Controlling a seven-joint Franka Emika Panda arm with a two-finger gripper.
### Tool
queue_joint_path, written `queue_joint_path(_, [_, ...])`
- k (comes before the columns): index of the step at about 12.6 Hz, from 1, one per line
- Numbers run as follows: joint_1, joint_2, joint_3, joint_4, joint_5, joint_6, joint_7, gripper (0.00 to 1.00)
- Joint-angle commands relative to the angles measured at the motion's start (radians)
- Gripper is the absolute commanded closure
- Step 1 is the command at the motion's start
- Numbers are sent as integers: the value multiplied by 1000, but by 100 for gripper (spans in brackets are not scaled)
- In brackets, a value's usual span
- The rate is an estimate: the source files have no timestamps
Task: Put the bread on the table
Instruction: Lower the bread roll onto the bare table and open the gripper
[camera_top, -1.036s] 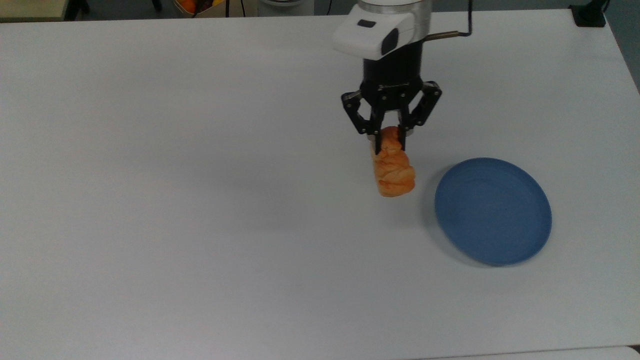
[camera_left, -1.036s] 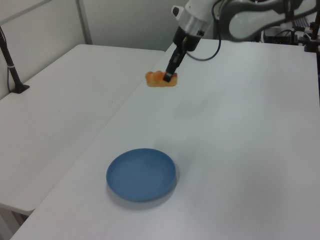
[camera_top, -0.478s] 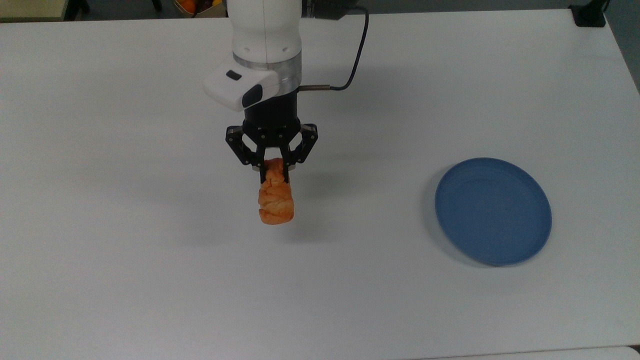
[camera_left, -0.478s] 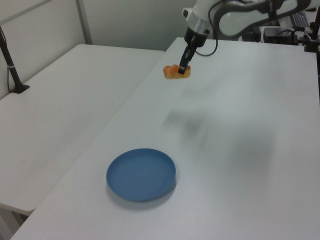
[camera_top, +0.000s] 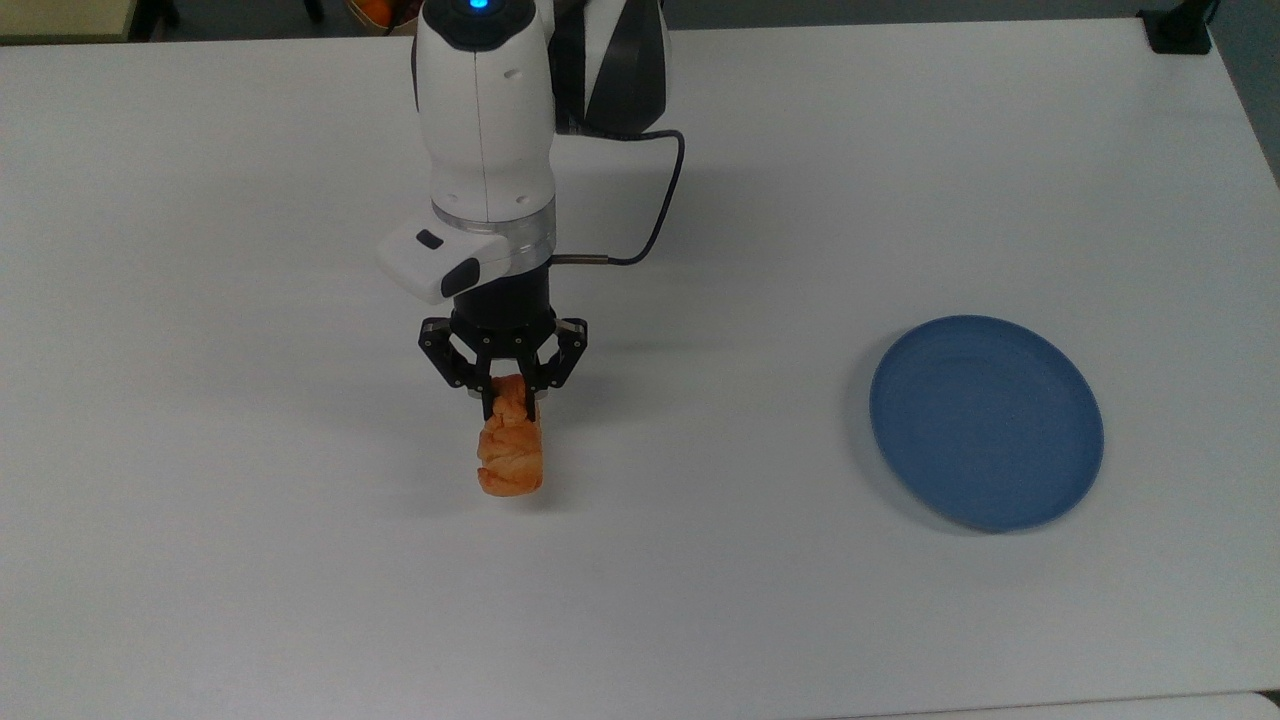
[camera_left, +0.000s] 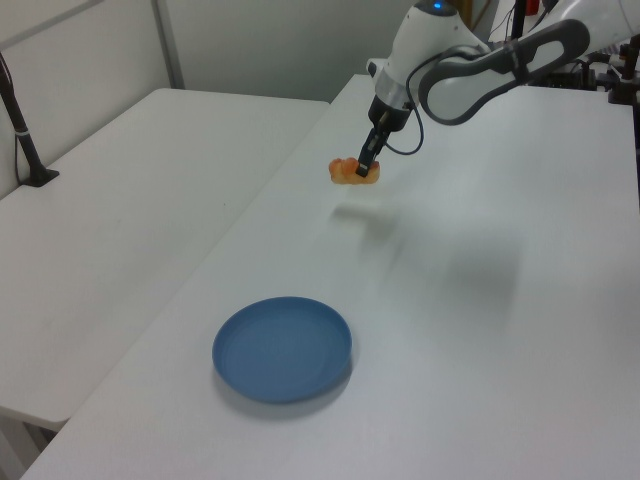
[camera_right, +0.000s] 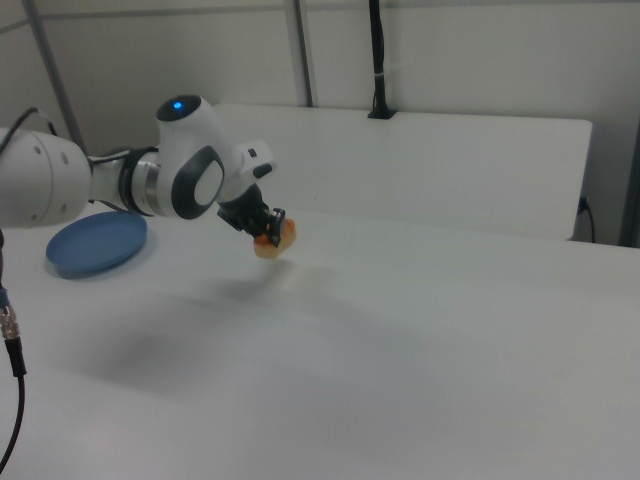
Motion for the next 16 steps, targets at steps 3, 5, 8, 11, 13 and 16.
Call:
queue_joint_path(3, [4,70,-16,-20,5,120,-28,65])
queue_joint_path(5, [6,85,-31,-20,1,120,-28,65])
queue_joint_path(8, [4,101,-34,-22,-16,136,-28,61])
queue_joint_path(11, [4,97,-34,-20,-16,129,-23,21])
queue_joint_path(13, [4,88,-34,-20,-16,123,-19,11])
queue_joint_path(16, [3,27,-34,-17,-7,29,-14,0])
